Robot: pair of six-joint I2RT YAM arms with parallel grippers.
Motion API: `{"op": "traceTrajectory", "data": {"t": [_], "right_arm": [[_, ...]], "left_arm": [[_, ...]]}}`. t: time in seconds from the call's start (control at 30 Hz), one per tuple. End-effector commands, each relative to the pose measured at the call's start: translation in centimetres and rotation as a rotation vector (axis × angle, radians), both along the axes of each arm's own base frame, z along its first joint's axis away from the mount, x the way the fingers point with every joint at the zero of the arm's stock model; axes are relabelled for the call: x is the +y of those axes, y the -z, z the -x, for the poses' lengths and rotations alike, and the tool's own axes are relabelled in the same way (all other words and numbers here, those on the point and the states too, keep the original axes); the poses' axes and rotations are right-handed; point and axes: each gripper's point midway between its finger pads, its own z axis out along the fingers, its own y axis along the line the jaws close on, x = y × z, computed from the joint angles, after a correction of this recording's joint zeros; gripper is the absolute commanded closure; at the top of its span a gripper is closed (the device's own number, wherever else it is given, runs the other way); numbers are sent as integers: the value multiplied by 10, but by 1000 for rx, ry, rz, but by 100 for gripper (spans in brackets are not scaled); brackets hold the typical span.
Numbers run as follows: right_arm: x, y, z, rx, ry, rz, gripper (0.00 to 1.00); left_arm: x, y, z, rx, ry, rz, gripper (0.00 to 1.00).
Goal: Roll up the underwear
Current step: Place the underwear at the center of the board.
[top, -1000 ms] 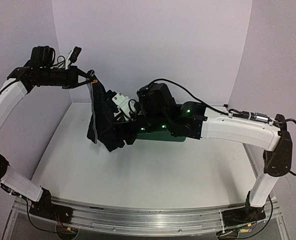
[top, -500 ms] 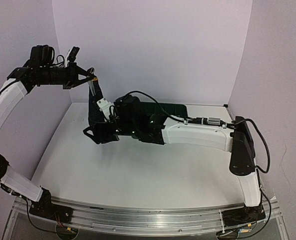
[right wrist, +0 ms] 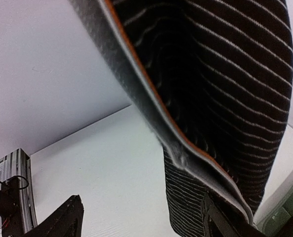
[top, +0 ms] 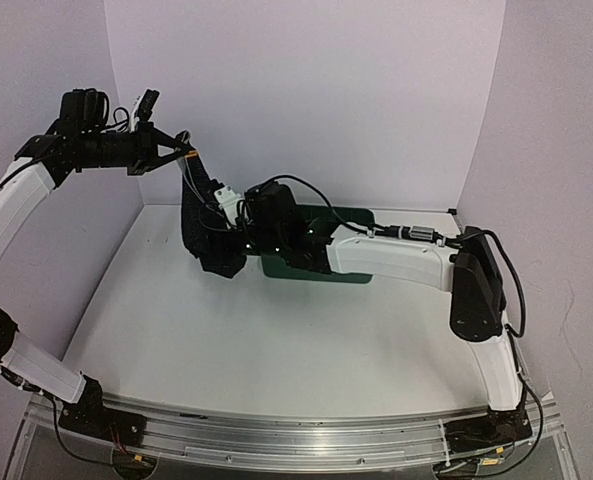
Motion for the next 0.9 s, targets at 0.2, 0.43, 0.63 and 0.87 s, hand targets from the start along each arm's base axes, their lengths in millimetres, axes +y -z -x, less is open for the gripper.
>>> {"op": "traceTrajectory", "data": {"t": [0.2, 0.43, 0.63, 0.87], "right_arm": [[-27, -16, -5, 14, -123, -41, 21], [-32, -13, -11, 15, -135, -31, 20], [-15, -1, 9, 50, -195, -27, 25], [-10, 18, 12, 87, -137, -1, 41]], "left_arm": [[-1, -31, 4, -124, 18, 15, 100], [-1, -31, 4, -128, 20, 11, 100], [-2, -31, 3, -126, 19, 15, 100], [-2, -30, 2, -122, 19, 14, 100]]}}
